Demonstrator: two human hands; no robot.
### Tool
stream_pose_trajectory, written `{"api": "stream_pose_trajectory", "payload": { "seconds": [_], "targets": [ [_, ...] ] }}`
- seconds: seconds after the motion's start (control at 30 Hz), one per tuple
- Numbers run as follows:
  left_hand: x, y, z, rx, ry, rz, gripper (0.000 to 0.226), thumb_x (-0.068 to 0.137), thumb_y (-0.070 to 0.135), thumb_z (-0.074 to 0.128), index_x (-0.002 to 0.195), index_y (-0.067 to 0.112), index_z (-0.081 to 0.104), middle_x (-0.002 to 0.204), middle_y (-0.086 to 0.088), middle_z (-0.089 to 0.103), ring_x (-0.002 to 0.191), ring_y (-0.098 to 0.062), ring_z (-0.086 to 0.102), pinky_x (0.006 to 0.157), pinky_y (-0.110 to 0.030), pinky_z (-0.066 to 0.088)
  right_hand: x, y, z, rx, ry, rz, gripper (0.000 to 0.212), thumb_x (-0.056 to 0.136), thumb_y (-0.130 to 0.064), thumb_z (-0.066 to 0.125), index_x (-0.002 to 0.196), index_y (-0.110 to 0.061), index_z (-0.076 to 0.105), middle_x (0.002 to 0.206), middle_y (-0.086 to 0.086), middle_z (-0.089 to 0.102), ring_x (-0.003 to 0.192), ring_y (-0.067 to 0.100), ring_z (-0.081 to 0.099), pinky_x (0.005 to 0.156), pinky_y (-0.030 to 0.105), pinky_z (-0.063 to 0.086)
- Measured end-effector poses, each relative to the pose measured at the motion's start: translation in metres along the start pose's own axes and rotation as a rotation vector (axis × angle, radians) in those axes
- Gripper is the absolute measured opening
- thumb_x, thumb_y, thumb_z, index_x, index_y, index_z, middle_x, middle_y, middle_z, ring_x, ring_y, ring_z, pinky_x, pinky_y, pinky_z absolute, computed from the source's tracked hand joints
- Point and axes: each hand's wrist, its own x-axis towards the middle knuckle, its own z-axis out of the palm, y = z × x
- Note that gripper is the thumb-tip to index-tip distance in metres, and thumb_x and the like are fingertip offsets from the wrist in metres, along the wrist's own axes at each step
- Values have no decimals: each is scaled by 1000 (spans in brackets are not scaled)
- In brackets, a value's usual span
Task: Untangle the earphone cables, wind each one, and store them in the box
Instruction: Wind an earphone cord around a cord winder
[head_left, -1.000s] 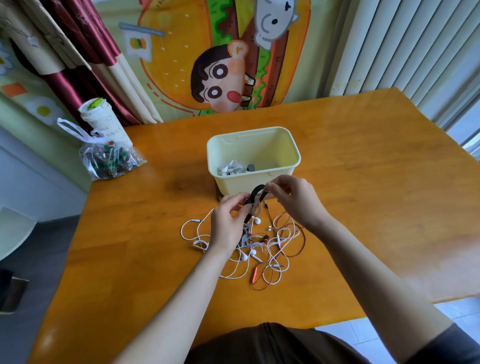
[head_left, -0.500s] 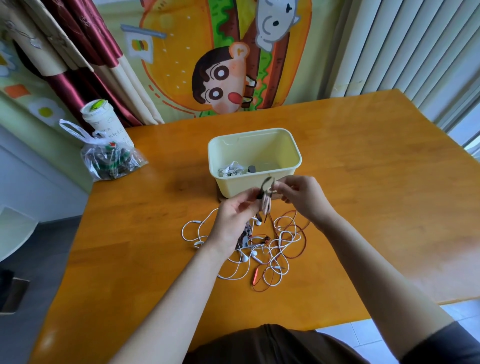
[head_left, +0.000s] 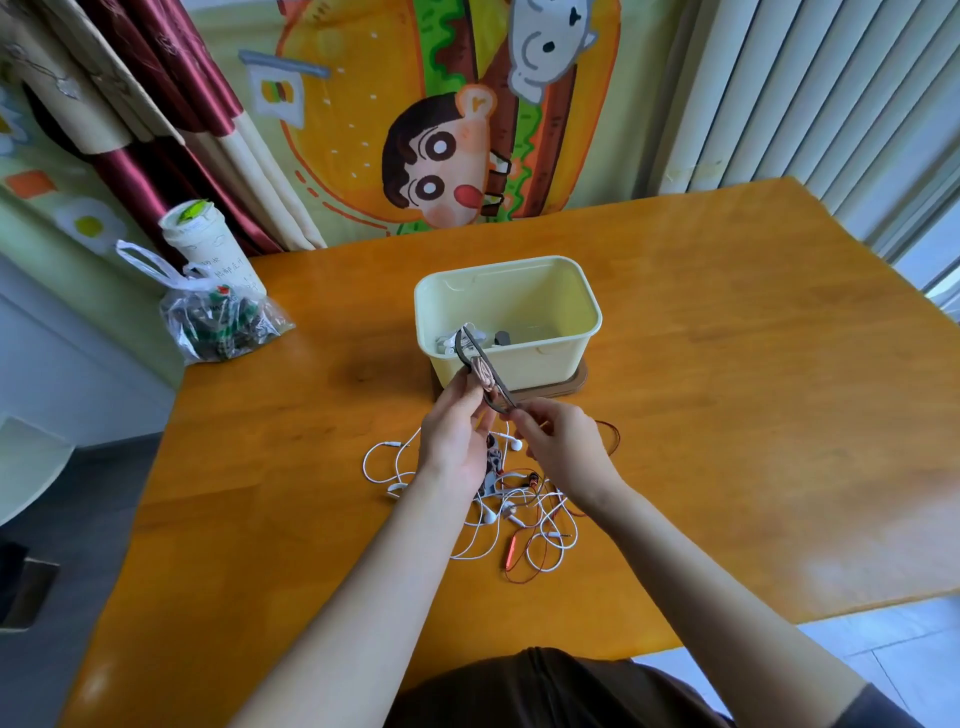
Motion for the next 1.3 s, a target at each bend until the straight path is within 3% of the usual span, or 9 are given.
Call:
{"api": "stream_pose_trajectory", "payload": {
  "seconds": [0.1, 0.2, 0.3, 0.5, 0.63, 0.77, 0.97, 1.13, 1.3],
  "targets": [
    [1, -1, 2, 80, 99, 70, 24, 94, 6, 54, 115, 15, 65, 108, -3, 67, 105, -16, 60, 99, -30, 42, -3, -4, -2, -51, -6, -50, 22, 95, -22, 53, 99, -12, 71, 67, -18, 54, 53, -1, 51, 50, 9, 38],
    [1, -3, -3, 308, 140, 224, 21, 92, 5, 58, 104, 20, 69, 95, 6, 71, 94, -10, 65, 89, -24, 48, -3, -12, -6, -80, -7, -123, 20, 94, -21, 55, 98, -11, 72, 65, -20, 52, 55, -9, 50, 52, 8, 37],
    [2, -3, -12, 620, 131, 408, 23, 91, 5, 60, 106, 19, 70, 100, 0, 69, 90, -10, 64, 77, -18, 49, 0, -16, -15, -121, -38, -141, 21, 93, -23, 56, 96, -10, 73, 62, -19, 52, 54, -9, 50, 51, 9, 37],
    [8, -2, -20, 895, 149, 576, 24, 89, 3, 61, 109, 12, 71, 97, -5, 64, 88, -14, 62, 71, -8, 45, 2, -27, -30, -129, -85, -179, 19, 93, -23, 58, 87, -11, 72, 56, -18, 50, 52, -7, 50, 49, 9, 36],
    [1, -3, -20, 930, -22, 507, 21, 88, 6, 64, 105, 17, 71, 94, 1, 63, 89, -11, 62, 79, -17, 49, 11, -23, -39, -178, -41, -170, 23, 93, -23, 56, 86, -9, 72, 58, -13, 53, 47, 4, 45, 48, 13, 35],
    [-7, 3, -16, 889, -178, 440, 25, 89, 7, 63, 102, 28, 66, 92, 11, 62, 90, -2, 60, 81, -16, 47, 18, -16, -49, -148, 34, -145, 24, 93, -26, 57, 83, -10, 72, 57, -13, 54, 49, -3, 51, 47, 10, 36],
    [-9, 4, -20, 940, -294, 387, 26, 89, 4, 61, 106, 23, 69, 96, 14, 62, 89, -1, 58, 78, -10, 45, 22, -10, -53, -95, 146, -161, 15, 78, -28, 74, 76, -16, 65, 74, -3, 66, 68, 6, 60, 60, 16, 47],
    [-16, 2, -20, 722, -390, 248, 33, 90, 1, 58, 103, 31, 66, 96, 23, 69, 91, 7, 61, 84, -12, 46, 27, -5, -57, -41, 123, -119, 15, 80, -26, 73, 72, -18, 64, 65, -13, 59, 57, 0, 50, 55, 10, 38],
    [-17, -1, -21, 581, -383, 109, 24, 91, 7, 58, 105, 23, 69, 99, 8, 72, 92, -4, 64, 89, -23, 49, 30, 7, -52, 106, 107, -25, 16, 86, -25, 66, 78, -11, 66, 65, -5, 58, 60, 9, 51, 64, 33, 45]
  ]
}}
